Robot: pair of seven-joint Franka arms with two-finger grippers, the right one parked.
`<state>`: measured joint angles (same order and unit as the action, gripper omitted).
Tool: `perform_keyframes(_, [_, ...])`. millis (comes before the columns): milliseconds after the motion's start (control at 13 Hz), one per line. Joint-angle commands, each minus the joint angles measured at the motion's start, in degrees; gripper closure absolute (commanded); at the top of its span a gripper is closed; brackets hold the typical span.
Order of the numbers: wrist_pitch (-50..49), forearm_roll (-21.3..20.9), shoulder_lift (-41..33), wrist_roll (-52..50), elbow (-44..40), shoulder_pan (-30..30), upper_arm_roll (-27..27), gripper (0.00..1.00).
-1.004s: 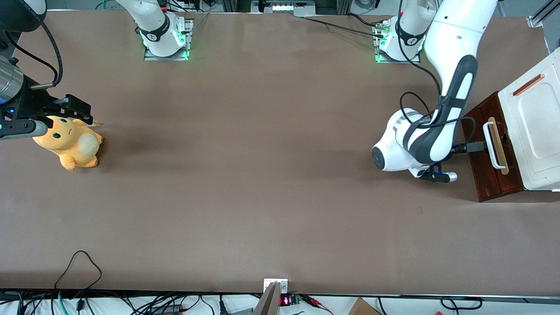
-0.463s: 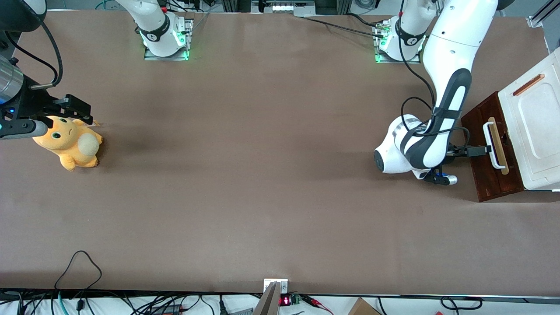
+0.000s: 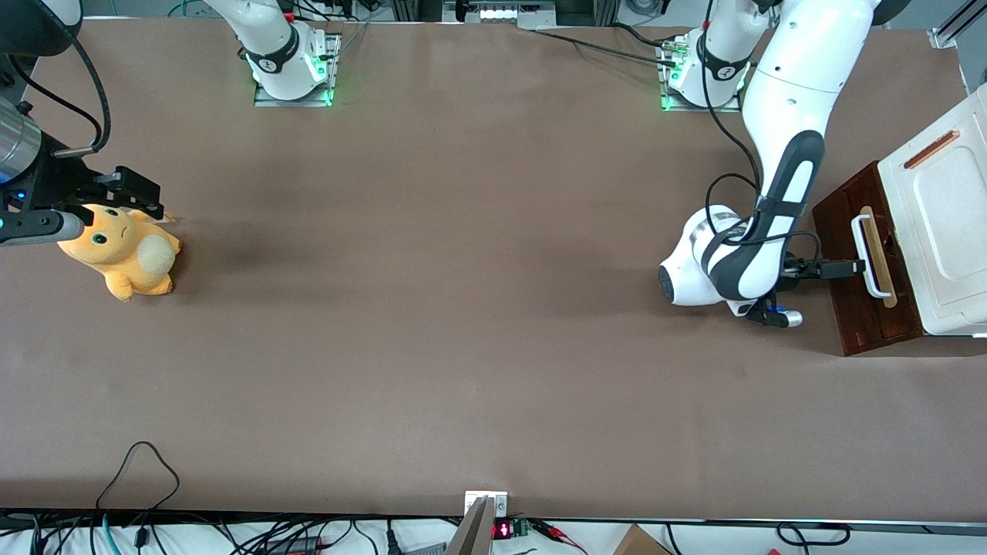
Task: Open lower drawer with left arm only
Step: 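Move the left gripper down to the lower drawer's white handle, then align the open left gripper around the white bar handle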
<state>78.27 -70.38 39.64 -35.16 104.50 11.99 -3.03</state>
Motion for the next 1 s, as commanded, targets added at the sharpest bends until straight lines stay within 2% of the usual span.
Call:
perform_keyframes(0, [-0.7,-3.7,0.4,-2.4,2.1,-1.4,-0.2,0.0])
perform_keyframes(926, [2.6,-4.6,1.7,-11.0,5.1,-4.2,-0.3,0.0])
